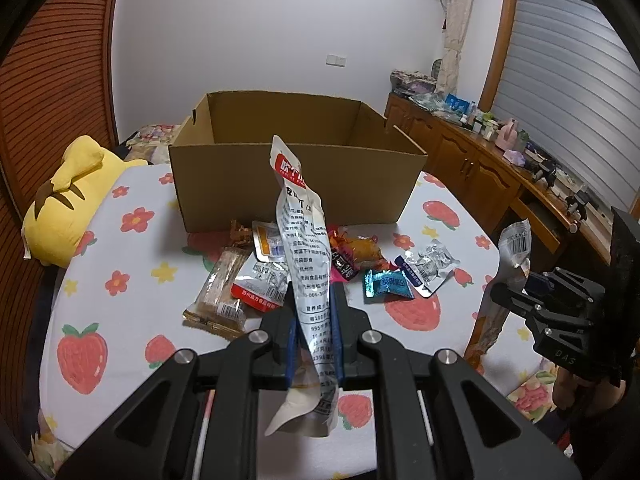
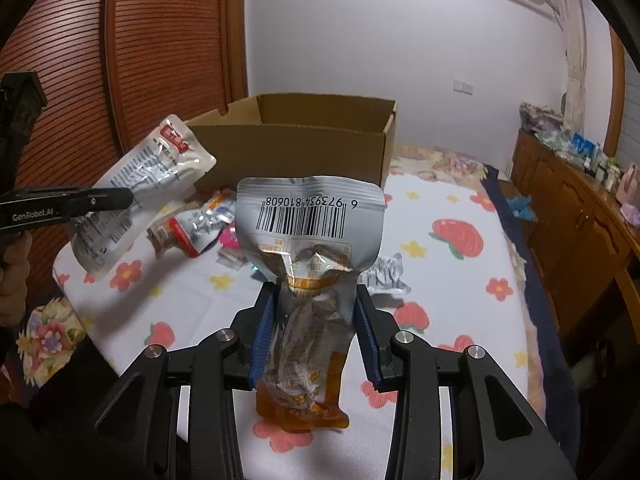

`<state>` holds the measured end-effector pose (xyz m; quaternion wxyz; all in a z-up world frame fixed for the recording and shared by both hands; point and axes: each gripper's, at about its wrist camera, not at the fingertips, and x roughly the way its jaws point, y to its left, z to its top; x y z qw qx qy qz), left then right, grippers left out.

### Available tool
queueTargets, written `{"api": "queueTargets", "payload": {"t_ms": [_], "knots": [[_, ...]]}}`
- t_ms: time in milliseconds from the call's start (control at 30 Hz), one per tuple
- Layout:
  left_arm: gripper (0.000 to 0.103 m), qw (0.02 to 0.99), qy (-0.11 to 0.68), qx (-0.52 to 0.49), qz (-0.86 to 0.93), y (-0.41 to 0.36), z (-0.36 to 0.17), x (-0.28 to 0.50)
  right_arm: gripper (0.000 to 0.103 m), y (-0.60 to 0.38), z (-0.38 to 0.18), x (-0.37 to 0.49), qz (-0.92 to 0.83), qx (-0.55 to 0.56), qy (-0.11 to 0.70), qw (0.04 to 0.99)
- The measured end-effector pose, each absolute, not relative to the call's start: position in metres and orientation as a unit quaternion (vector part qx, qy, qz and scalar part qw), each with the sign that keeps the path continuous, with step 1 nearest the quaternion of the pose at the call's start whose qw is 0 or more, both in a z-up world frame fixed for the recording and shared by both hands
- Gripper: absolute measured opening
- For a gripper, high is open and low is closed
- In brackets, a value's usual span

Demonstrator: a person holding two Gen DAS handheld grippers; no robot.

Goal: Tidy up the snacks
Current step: 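Carry both packs over the box and release them inside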

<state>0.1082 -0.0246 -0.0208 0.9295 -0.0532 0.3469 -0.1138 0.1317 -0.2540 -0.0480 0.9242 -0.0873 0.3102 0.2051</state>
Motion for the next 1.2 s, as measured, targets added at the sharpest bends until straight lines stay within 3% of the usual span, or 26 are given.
{"api": "queueTargets", "payload": {"t_ms": [400, 967, 1200], "knots": [[0.010, 0.938, 0.319, -0.043, -0.127, -0.021, 0.011, 0.130, 0.038, -0.237, -0.006, 0.149, 0.216, -0.110, 0.263, 0.934], [0.010, 0.950, 0.290, -0.031, -0.109, 0.003, 0.065, 0.217, 0.038, -0.185, 0.071, 0.267, 0.234, -0.115, 0.201, 0.944], [0.010, 0.948, 0.298, -0.031, -0.107, 0.006, 0.062, 0.259, 0.038, -0.170, 0.067, 0.312, 0.220, -0.125, 0.203, 0.946]]}}
